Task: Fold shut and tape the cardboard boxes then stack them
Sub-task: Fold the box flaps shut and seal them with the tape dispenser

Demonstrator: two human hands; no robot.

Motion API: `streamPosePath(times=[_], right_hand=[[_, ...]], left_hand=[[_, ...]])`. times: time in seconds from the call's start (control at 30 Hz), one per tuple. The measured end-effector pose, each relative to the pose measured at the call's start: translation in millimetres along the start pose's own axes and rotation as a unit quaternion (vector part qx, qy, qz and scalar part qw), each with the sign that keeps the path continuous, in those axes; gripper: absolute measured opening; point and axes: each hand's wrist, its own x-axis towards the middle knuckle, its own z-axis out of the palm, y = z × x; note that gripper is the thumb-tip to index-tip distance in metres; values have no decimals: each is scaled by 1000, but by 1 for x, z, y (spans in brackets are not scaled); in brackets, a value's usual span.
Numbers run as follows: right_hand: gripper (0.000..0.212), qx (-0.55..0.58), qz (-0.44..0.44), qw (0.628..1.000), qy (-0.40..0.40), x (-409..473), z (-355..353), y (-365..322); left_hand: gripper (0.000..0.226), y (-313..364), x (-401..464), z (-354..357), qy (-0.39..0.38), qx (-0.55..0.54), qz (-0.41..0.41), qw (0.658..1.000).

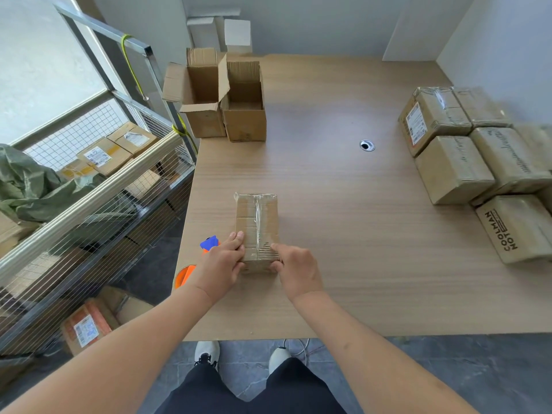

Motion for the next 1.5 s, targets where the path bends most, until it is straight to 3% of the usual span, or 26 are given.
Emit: streamPosePath(times=[0.1,0.23,0.3,0.37,0.47,0.57,0.63,0.7,0.8,0.87,1.03,1.2,1.4,1.5], right_hand=[[31,-65,-7,998,-18,0,1,-5],[36,-123,-65,990,-27,-1,-1,0],[23,-135,-77,988,-25,2,-3,3],[30,-150,-85,985,-27,6,-7,3],[17,-201,-129,971,16,3,-10,2],[34,-228,-148,959,82,-2,-6,6],[34,-221,-153,959,93,-3,-4,8],[32,-204,-139,968,54,-2,-4,7],[45,-160,-71,984,-41,-1,-9,5],[57,-128,-22,990,-55,-4,-15,2],[56,-125,23,991,-46,-4,-27,-2],[106,-190,13,977,-100,3,-32,-8],[93,-233,21,970,-70,7,-25,-17],[103,-232,35,968,-87,11,-26,-16]], left_hand=[[35,1,0,0,-8,-4,-8,1000],[34,1,2,0,-15,-16,-18,1000],[34,1,2,0,-16,-24,-19,999],[34,1,2,-1,-21,-24,-20,999],[35,-2,2,-1,-19,-18,-16,1000],[39,-2,2,0,-18,-12,-12,1000],[40,-3,2,1,-12,-7,-7,1000],[40,-3,1,3,-3,-2,-5,1000],[41,-4,2,3,3,-1,0,1000],[44,-3,5,1,-18,12,17,1000],[59,2,3,-8,-72,44,54,995],[60,14,2,-11,-77,52,78,993],[53,11,15,-17,-84,47,114,989],[49,16,22,-16,-69,41,133,988]])
